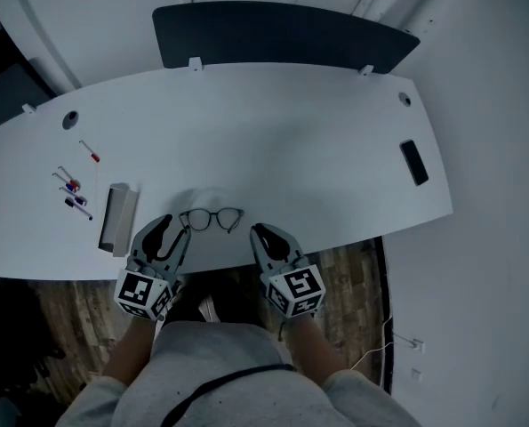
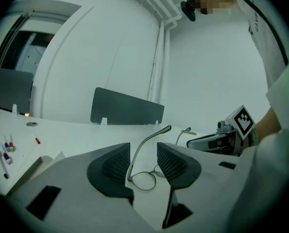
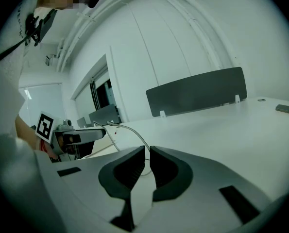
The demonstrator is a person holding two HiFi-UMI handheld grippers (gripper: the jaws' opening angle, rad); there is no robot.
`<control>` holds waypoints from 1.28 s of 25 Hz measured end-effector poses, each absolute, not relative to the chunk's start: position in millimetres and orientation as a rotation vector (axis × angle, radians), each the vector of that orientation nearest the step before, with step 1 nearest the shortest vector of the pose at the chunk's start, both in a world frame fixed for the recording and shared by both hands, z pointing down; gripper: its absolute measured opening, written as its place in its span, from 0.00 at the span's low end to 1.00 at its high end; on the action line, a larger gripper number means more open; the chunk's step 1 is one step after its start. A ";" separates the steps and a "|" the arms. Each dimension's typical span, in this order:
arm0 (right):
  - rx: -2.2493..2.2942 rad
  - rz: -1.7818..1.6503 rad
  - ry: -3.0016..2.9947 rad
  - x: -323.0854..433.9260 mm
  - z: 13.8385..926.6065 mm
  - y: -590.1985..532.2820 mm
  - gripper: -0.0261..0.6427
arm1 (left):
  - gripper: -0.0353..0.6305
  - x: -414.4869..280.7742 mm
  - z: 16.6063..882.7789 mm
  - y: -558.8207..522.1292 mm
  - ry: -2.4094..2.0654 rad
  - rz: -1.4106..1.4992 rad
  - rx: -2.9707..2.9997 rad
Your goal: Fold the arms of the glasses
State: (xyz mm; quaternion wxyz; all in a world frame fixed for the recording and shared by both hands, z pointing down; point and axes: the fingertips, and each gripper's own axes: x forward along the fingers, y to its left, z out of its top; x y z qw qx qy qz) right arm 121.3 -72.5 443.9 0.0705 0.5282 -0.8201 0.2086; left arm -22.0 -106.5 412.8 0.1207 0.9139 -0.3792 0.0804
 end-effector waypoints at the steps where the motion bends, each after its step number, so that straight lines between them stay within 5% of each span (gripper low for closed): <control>1: 1.568 0.625 -2.474 122.8 446.2 -76.4 0.07 | 0.31 -21.4 413.1 -109.1 -1.124 0.239 2.671; 5: 1.476 0.623 -2.506 120.4 455.9 -91.6 0.16 | 0.31 -20.5 418.9 -113.7 -1.155 0.281 2.684; 22: 1.376 0.402 -2.444 98.6 469.7 -123.1 0.12 | 0.34 -9.3 427.7 -135.1 -1.090 0.320 2.770; 28: 1.379 0.315 -2.398 93.7 469.7 -126.9 0.10 | 0.14 -12.5 429.2 -135.9 -1.079 0.295 2.756; 32: 1.381 0.256 -2.375 90.9 467.9 -130.8 0.09 | 0.12 -19.7 431.8 -135.7 -1.076 0.289 2.739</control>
